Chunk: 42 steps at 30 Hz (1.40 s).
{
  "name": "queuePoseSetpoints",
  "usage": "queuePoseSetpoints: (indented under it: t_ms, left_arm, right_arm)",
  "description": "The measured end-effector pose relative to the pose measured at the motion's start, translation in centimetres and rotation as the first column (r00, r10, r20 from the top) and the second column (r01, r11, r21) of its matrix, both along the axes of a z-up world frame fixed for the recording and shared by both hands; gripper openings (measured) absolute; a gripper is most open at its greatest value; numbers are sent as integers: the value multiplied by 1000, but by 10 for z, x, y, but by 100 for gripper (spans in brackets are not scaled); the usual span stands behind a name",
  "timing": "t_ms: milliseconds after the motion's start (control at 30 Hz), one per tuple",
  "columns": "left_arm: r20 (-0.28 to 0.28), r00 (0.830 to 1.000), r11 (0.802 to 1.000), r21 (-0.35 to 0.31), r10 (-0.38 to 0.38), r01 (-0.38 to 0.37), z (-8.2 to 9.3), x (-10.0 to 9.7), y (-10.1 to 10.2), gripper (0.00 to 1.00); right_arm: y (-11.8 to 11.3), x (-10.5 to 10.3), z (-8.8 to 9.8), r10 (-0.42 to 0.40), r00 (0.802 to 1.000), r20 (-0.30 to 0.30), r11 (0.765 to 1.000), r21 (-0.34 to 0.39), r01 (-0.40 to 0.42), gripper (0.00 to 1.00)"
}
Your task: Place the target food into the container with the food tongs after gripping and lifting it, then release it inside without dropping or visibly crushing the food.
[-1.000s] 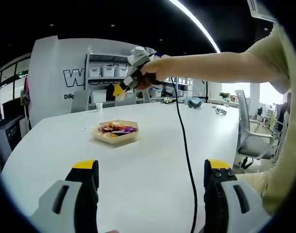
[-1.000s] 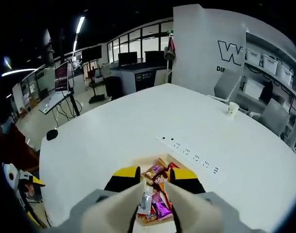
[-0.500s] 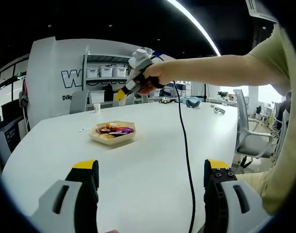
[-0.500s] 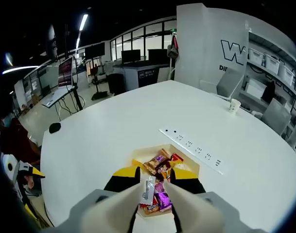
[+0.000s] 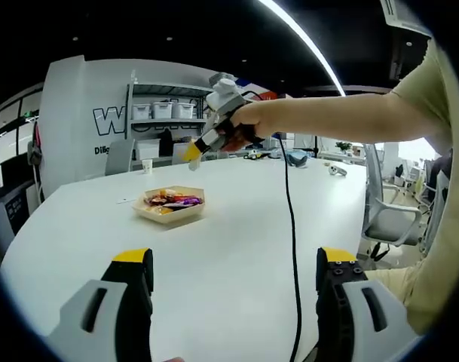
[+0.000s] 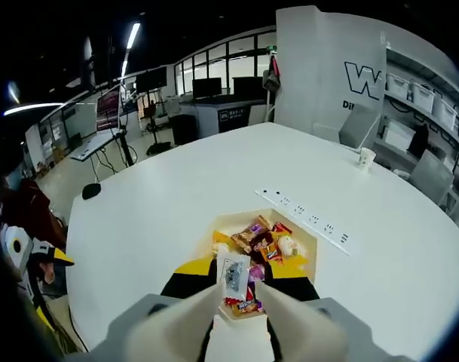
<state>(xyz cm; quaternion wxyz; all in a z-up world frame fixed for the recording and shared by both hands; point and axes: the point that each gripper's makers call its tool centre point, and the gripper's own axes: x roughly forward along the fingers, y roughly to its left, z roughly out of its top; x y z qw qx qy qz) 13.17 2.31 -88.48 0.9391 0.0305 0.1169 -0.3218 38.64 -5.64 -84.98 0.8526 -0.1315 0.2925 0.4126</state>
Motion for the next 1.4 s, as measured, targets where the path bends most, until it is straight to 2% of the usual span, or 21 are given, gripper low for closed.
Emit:
queuePoseSetpoints:
  t_ms: [700, 1100, 1400]
  left_arm:
    - [-7, 1000, 1000, -6, -3, 3, -3, 1, -3, 87]
    - [-3, 1000, 1000, -4, 22, -22, 0, 3, 8, 87]
    - [-6, 1000, 1000, 4, 31, -31, -2, 3, 10, 87]
  right_arm:
    - [-20, -51, -14, -23, 1000, 10, 998, 54, 22, 21]
    - [-54, -78, -15, -78, 997, 24, 996, 53, 76, 22]
    - [-68, -103, -19, -109, 994, 15, 992, 62, 108, 21]
